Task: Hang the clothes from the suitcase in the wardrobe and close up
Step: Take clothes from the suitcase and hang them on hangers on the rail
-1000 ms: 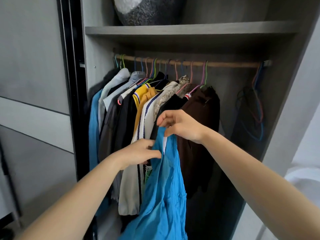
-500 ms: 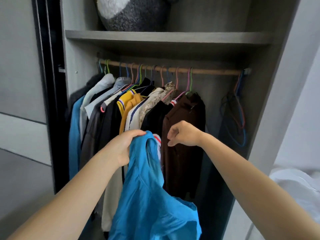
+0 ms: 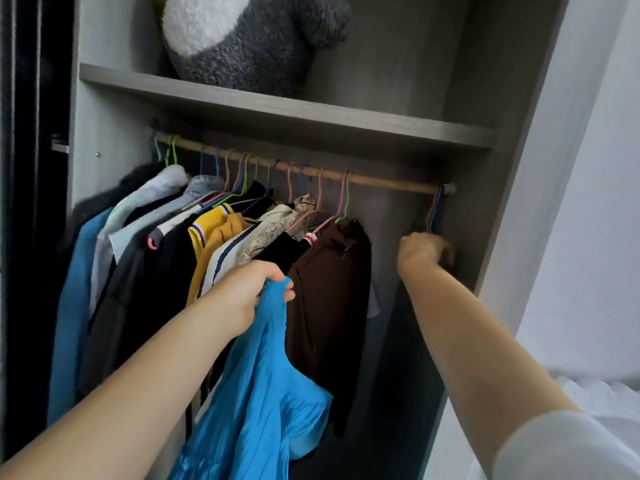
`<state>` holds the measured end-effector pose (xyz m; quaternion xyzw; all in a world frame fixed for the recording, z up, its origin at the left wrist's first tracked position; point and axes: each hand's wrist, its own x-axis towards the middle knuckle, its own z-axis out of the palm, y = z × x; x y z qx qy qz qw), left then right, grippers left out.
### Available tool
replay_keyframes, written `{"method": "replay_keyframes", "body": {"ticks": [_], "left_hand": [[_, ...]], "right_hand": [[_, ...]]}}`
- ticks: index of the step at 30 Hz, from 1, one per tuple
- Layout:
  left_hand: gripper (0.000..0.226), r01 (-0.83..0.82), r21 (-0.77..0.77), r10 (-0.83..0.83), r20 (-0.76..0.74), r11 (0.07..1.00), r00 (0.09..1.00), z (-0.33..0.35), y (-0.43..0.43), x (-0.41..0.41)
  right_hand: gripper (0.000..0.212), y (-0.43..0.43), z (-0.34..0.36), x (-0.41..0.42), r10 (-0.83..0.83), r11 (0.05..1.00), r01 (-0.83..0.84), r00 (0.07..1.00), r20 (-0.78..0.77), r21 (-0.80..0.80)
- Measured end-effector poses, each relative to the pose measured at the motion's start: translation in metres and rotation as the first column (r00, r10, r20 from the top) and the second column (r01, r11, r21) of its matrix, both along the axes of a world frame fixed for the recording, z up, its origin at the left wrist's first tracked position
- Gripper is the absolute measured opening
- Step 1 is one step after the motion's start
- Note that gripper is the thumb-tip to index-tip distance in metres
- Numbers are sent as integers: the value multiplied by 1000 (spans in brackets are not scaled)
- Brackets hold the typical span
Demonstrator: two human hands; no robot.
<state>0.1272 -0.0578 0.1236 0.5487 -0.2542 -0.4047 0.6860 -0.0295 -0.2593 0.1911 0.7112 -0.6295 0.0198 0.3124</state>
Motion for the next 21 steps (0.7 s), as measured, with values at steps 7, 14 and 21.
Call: {"method": "replay_keyframes", "body": {"ticks": [7,14,21], "left_hand": [[20,-107,-28,106,-20,994,994,-9,-2,28],[9,-143,19,143,-2,990,990,-18,-4,39],[16,-143,72,137,83,987,987,-21,7,40]], "right_hand": [[35,-22,3,-9,73,994,-92,963,258,63],[31,-15,21,3,219,953,-285,411,885,-104],[29,0,-11,23,295,906,-329,34,955,-268]]}}
